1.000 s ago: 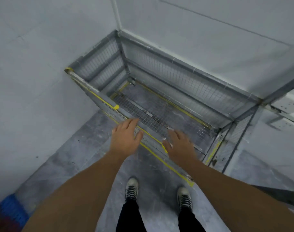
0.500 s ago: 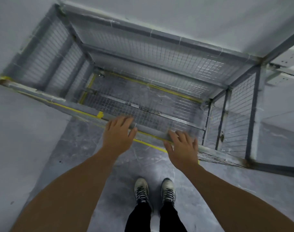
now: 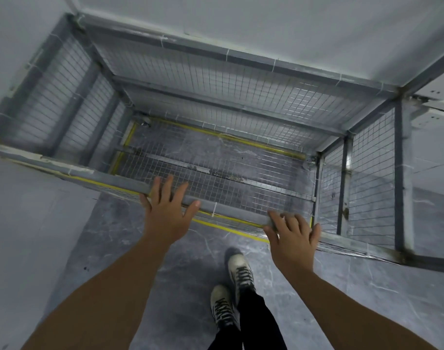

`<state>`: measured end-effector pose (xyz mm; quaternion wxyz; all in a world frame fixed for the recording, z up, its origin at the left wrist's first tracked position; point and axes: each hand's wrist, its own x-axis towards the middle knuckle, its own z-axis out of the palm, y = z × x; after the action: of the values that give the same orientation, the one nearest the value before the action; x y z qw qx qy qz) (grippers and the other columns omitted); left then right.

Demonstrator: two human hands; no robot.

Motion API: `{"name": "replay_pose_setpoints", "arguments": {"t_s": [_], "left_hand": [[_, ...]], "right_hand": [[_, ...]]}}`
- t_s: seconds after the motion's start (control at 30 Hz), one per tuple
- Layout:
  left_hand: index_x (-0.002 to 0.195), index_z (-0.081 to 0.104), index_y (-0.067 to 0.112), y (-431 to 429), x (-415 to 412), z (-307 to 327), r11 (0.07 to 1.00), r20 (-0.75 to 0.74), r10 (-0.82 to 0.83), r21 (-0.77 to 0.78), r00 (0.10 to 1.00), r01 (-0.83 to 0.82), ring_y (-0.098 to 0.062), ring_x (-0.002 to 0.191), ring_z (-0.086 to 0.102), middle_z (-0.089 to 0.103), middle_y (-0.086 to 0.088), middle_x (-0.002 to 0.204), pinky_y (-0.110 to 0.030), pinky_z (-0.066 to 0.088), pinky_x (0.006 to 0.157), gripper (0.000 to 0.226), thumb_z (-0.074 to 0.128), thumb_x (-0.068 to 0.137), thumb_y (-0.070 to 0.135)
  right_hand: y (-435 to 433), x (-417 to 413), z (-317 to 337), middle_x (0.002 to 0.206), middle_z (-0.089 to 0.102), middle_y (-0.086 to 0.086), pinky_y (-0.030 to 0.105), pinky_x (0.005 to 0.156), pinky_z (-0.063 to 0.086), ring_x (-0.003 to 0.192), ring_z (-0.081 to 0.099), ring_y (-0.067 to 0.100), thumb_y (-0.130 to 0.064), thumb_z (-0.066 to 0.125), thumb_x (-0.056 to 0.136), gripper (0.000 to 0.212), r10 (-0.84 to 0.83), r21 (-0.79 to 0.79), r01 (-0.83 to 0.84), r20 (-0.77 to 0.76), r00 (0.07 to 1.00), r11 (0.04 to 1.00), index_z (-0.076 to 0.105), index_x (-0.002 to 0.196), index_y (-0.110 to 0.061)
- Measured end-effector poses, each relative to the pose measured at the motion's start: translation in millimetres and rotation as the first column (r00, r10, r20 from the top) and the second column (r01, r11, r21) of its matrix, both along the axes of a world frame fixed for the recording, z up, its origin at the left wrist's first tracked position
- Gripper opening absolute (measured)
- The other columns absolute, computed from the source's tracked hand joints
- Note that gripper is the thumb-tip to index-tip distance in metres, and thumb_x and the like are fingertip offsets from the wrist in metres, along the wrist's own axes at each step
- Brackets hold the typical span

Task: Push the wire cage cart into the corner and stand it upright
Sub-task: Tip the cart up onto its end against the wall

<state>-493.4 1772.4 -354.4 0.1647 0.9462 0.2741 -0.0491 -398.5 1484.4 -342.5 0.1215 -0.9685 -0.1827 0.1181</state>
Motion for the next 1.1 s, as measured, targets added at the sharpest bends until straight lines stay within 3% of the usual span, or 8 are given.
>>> {"name": "replay_pose_setpoints", "arguments": {"t_s": [0.17,0.33,0.63,0.77,1.1], "left_hand": [[0.141,0.042,0.030,-1.0,2.6,-4.7,1.000,0.048,0.007,-0.008,0.999,-0.006,-0.029,0.149,-0.008,0.019,-0.006,0.160,-0.072,-0.003,0.109,0.070,0.019,0.090,0.072],[0.138,0.047,0.029,9.1,8.8,-12.3,1.000,0.099,-0.010,-0.021,0.995,0.012,-0.033,0.148,-0.003,0.021,-0.008,0.159,-0.077,-0.002,0.105,0.072,0.018,0.090,0.074],[0.141,0.043,0.036,16.6,13.1,-5.8,0.998,0.011,-0.028,-0.056,1.000,0.028,-0.026,0.148,-0.012,0.016,-0.001,0.161,-0.072,-0.010,0.106,0.078,0.012,0.085,0.080],[0.140,0.044,0.036,18.1,13.3,-0.6,0.998,-0.028,-0.048,-0.032,0.998,0.047,-0.031,0.148,-0.002,0.024,-0.004,0.158,-0.078,0.002,0.105,0.076,0.014,0.086,0.079],[0.150,0.027,0.035,-8.8,20.1,17.8,0.997,-0.127,-0.077,-0.030,0.989,0.074,-0.029,0.149,-0.004,0.017,-0.005,0.161,-0.069,-0.002,0.111,0.070,0.018,0.091,0.072]], "right_hand": [[0.8,1.1,-4.3,0.120,0.061,-0.006,0.059,0.113,0.005,0.128,0.042,0.029,-0.058,0.036,0.095,0.045,-0.022,0.013,0.021,0.045,0.999,1.000,0.055,0.131,-0.039],[9.5,1.3,-5.7,0.108,0.062,-0.008,0.065,0.111,0.012,0.121,0.047,0.029,-0.057,0.035,0.094,0.046,-0.043,0.032,0.041,0.069,0.997,0.999,0.060,0.126,-0.035],[13.6,2.8,-4.4,0.109,0.063,-0.005,0.067,0.108,0.013,0.119,0.048,0.032,-0.055,0.033,0.095,0.045,-0.033,0.017,0.032,0.076,0.997,0.999,0.060,0.125,-0.035],[12.0,4.7,-0.4,0.114,0.063,-0.004,0.068,0.107,0.013,0.123,0.046,0.034,-0.058,0.029,0.096,0.048,-0.026,-0.008,0.026,0.017,1.000,1.000,0.058,0.127,-0.035],[14.7,13.5,13.7,0.149,0.044,-0.006,0.059,0.113,-0.003,0.145,0.021,0.030,-0.056,0.029,0.099,0.048,0.006,-0.093,-0.019,-0.132,0.991,0.995,0.035,0.145,-0.044]]}}
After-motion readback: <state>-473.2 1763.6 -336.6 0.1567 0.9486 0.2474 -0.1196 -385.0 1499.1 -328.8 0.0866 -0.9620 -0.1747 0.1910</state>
